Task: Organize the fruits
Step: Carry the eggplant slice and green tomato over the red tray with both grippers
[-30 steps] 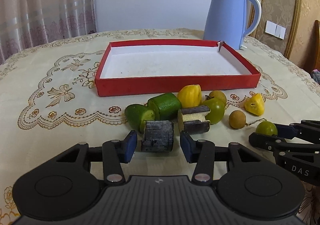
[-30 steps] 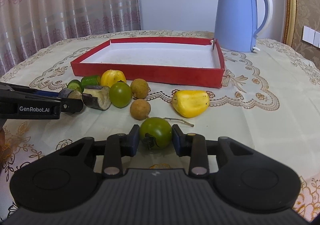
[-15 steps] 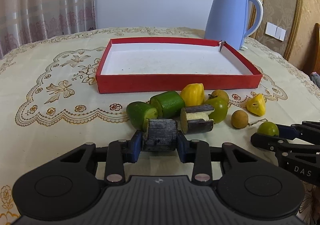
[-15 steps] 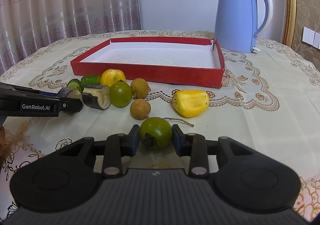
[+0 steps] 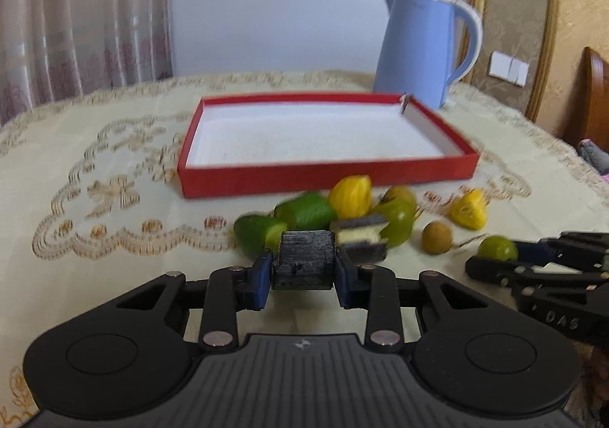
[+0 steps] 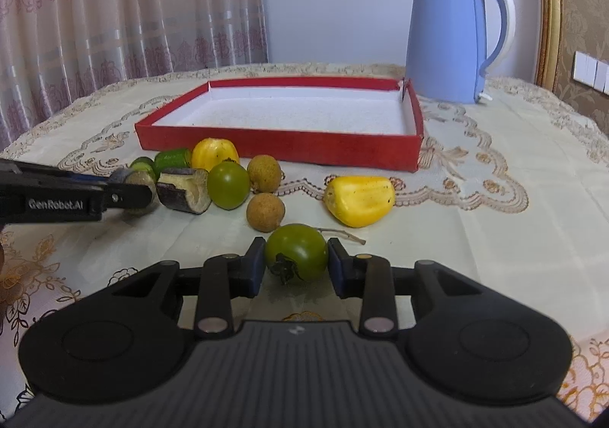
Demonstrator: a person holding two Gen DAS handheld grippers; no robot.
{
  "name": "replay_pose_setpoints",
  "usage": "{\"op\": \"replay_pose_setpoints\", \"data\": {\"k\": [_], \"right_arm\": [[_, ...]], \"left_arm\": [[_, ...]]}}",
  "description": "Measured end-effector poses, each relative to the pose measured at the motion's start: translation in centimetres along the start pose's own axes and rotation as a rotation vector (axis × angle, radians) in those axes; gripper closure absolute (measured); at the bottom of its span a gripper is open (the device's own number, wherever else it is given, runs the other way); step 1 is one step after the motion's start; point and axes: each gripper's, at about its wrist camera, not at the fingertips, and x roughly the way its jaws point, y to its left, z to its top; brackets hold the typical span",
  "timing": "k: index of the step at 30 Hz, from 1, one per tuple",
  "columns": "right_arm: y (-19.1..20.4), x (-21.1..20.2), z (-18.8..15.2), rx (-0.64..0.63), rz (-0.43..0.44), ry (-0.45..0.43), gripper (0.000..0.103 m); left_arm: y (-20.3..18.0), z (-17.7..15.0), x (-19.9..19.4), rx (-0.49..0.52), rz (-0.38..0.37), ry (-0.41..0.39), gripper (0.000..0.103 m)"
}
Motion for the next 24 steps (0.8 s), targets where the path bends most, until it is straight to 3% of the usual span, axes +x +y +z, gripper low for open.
{"op": "replay_pose_setpoints", "data": {"k": [11,19,24], "right_arm": [[-1.8,-1.6,4.6,-0.056,-0.050,-0.118,0.071],[-2.3,2.4,9.9,-0.113,-0.061,-0.144,0.071],[-2.6,5.3,12.8,-0.116,-0.082,-0.147,0.071]], "left_arm": [[-0.4,4.6,-0.9,0.043,-0.008,-0.141,0.071],[0.7,9.8,3.9,0.010,0.014,-0.191,0.071],[1.9,12.2,8.3,-0.055,0.028,-0.175,0.071]]}}
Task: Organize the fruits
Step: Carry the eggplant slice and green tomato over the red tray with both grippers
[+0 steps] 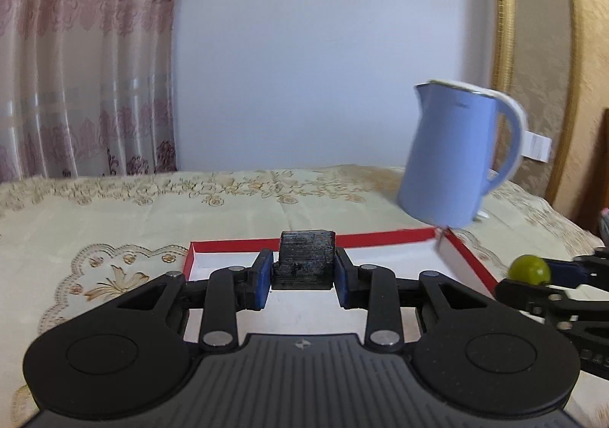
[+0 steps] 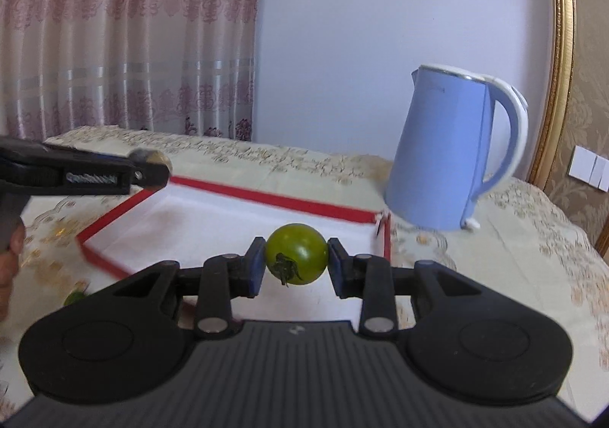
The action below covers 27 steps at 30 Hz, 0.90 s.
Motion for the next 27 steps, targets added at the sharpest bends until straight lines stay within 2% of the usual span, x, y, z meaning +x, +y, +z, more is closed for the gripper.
{"op": "replay_pose_setpoints", "data": {"k": [3,5,8,13,27], "right_arm": [[0.0,1.5,1.0,-0.009,-0.008,0.006,0.071],[0.0,2.4,1.4,-0.023,-0.011,0.014,0.071],[0.0,4.4,1.4,-0.034,-0.015,0.054,0.071],[0.0,7.1,0.7,-0.028,-0.032,0.098,0.071],[-0.3,9.5,-0.5,-0.014,-0.028,0.157,0.071]], "left_arm": [[1.1,-0.5,1.7,-0.066,-0.017,0.014,0.071],[1.5,-1.4,2.4,-0.071,-0.028,0.029,0.071],[2.4,-2.3,3.6,-0.110,-0.058,0.087,0.071],[2.9,-2.5,4.2,-0.126,-0.078,0.114,0.071],[3.0,-3.1,5.4,-0.123,-0.063,0.154,0.071]]}}
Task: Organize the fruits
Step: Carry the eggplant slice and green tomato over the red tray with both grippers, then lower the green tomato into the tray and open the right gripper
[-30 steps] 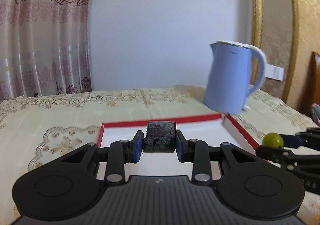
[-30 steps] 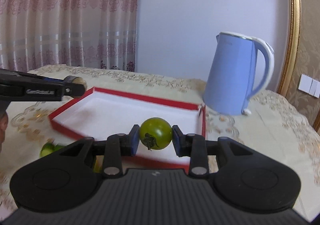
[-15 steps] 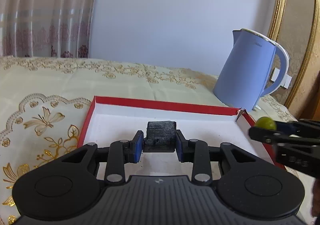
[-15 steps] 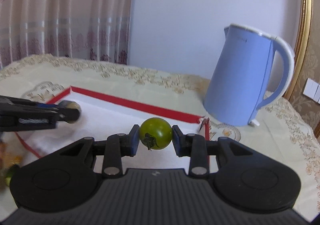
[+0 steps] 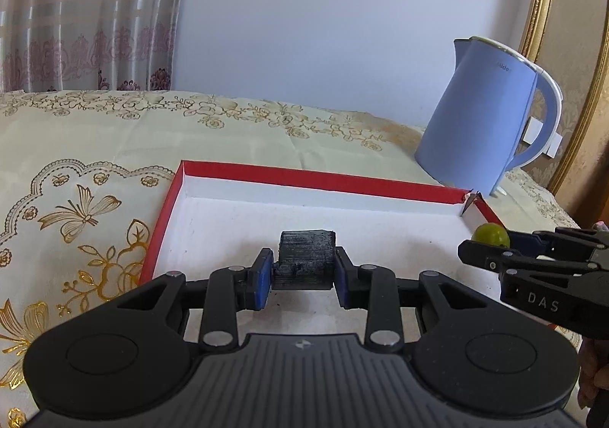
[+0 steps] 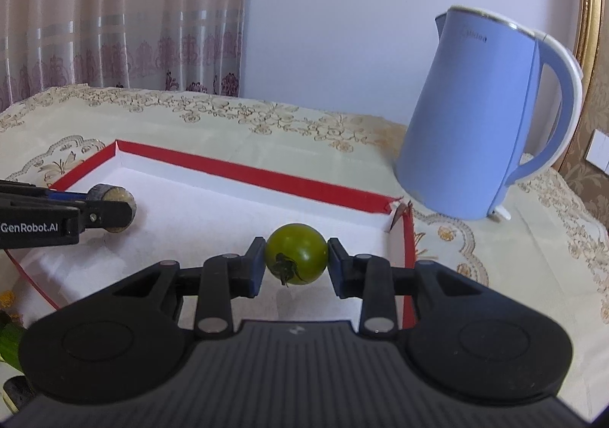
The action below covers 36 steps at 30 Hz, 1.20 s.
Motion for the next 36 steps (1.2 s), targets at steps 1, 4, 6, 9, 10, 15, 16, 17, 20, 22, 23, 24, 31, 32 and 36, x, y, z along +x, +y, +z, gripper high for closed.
{"op": "replay_pose_setpoints", "data": {"k": [1,4,6,9,10,15,16,17,20,22,23,24,31,32,36], "right_arm": [[-0.1,0.1,-0.1,0.004,0.001,0.004,0.071],[-0.2,0.6,-0.5,0.010,0.000,0.025,0.071],[-0.3,0.9,-0.7,0.011,0.002,0.041,0.071],[-0.3,1.2,-1.2,0.014,0.001,0.062,0.071],[-0.3,1.3,-1.4,0.016,0.001,0.068,0.071],[-0.4,1.5,-2.1,0.029,0.004,0.073,0.071],[-0.4,1.5,-2.1,0.028,0.004,0.073,0.071],[-0.4,1.5,-2.1,0.028,0.004,0.073,0.071],[-0.5,1.5,-2.1,0.030,0.003,0.069,0.071],[-0.5,1.5,-2.2,0.032,0.003,0.067,0.071],[-0.5,1.5,-2.2,0.032,0.003,0.066,0.071],[-0.4,1.5,-2.2,0.032,0.002,0.064,0.071],[-0.5,1.5,-2.3,0.035,0.006,0.064,0.070],[-0.5,1.5,-2.3,0.034,0.005,0.063,0.070],[-0.5,1.5,-2.3,0.035,0.005,0.065,0.070]], "left_arm": [[0.0,0.0,0.0,0.001,0.000,0.000,0.071],[-0.1,0.0,0.1,0.005,-0.001,0.008,0.071],[-0.1,0.0,0.2,0.009,-0.001,0.016,0.071],[-0.1,0.0,0.3,0.016,-0.002,0.026,0.071],[-0.1,0.0,0.3,0.017,-0.002,0.028,0.071],[-0.2,-0.1,0.5,0.024,-0.001,0.041,0.071],[-0.2,-0.1,0.5,0.026,-0.001,0.044,0.071],[-0.2,-0.1,0.6,0.028,-0.001,0.048,0.071],[-0.3,-0.2,0.6,0.035,-0.001,0.055,0.071],[-0.3,-0.1,0.7,0.037,-0.003,0.061,0.071],[-0.3,-0.1,0.7,0.037,-0.004,0.062,0.071],[-0.3,-0.1,0.7,0.038,-0.005,0.061,0.071],[-0.3,-0.2,0.7,0.046,-0.008,0.067,0.071],[-0.4,-0.2,0.7,0.046,-0.008,0.068,0.071],[-0.4,-0.1,0.8,0.049,-0.008,0.072,0.071]]}}
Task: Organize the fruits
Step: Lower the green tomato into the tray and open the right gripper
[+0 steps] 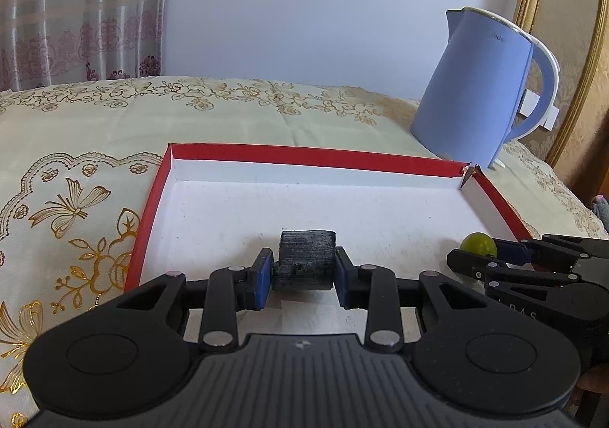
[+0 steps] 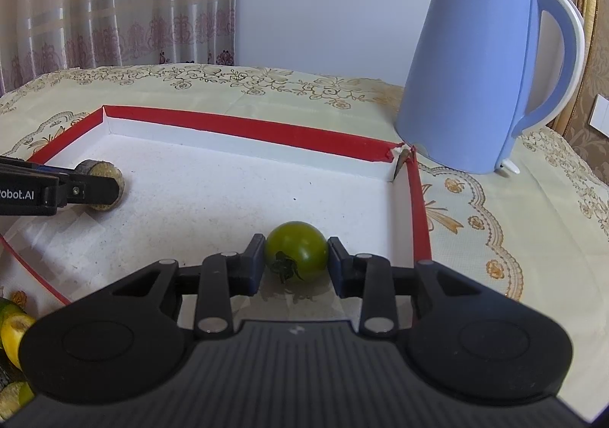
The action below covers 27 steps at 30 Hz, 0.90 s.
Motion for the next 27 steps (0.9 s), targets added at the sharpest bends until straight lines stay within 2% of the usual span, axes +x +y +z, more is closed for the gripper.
{"op": "replay_pose_setpoints", "data": {"k": [13,23,25,27], "right_arm": [[-0.41,0.14,-0.16,0.019,-0.014,-0.005,0.058],[-0.83,0.13,-0.19,0.035,-0.032,0.002,0.041],[-0.69,0.04,-0.22,0.019,-0.019,0.006,0.030],[-0.07,-0.39,-0.36,-0.015,-0.019,-0.013,0.009]], "left_arm": [[-0.04,-0.03,0.04,0.006,0.001,0.002,0.071],[-0.08,-0.01,0.08,0.009,0.002,0.003,0.071],[-0.04,-0.02,0.08,0.009,0.002,0.002,0.071],[-0.07,-0.03,0.08,0.011,0.003,0.003,0.071]]}}
